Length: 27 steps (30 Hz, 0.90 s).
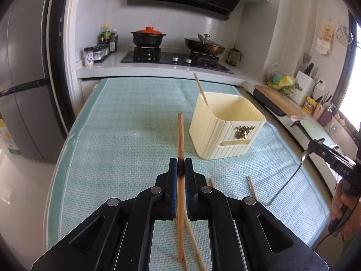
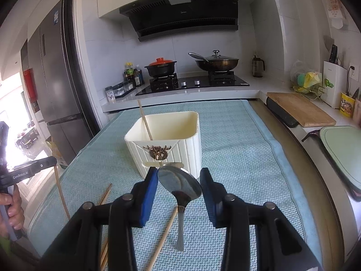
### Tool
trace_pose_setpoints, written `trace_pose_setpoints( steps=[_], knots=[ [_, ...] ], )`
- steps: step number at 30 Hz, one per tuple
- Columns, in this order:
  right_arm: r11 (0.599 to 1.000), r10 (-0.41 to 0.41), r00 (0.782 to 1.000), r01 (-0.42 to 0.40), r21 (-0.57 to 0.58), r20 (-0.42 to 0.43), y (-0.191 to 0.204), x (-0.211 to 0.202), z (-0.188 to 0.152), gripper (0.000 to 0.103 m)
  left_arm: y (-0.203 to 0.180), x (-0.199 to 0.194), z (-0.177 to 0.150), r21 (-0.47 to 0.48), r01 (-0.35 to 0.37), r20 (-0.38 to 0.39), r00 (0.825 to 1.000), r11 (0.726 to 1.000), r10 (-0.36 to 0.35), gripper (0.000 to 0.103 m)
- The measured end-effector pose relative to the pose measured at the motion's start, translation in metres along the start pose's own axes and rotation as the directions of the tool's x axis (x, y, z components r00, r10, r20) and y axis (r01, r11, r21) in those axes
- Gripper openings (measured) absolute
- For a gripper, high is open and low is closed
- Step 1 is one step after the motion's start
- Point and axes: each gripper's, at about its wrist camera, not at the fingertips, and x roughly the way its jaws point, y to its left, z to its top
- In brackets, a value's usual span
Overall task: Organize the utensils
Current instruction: 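Carry the spoon with the right tool while the left tool carries the chopstick toward the holder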
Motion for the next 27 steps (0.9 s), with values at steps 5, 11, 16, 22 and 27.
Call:
trace_pose_setpoints(
  steps=[5, 11, 16, 22, 27],
  knots=[
    [1.000, -0.003, 1.000, 0.003, -0.005, 0.007, -0.001, -0.005, 0.000, 0.039, 0.001, -0.004, 0.003, -0.016, 0.012, 0.014, 1.000, 1.000, -0.011, 0.004],
    [1.000, -0.005, 1.000, 0.005, -0.008, 0.026, -0.002, -0.012, 0.004, 0.038, -0.004, -0.010, 0.009, -0.014, 0.024, 0.034, 0.999, 1.000, -0.024, 0.004],
    [1.000, -0.005, 0.999, 0.006, -0.015, 0.041, -0.003, -0.016, 0.009, 0.038, -0.005, -0.015, 0.019, -0.024, 0.048, 0.053, 0.998, 0.999, -0.047, 0.004],
    [0.999, -0.006, 0.998, 0.008, -0.035, 0.064, -0.001, -0.023, 0.020, 0.036, -0.009, -0.019, 0.035, -0.018, 0.066, 0.072, 0.995, 0.998, -0.065, 0.004],
    [0.998, -0.005, 0.996, 0.011, -0.068, 0.084, 0.003, -0.027, 0.031, 0.016, -0.015, -0.020, 0.044, -0.004, 0.074, 0.088, 0.993, 0.997, -0.073, 0.004]
  ],
)
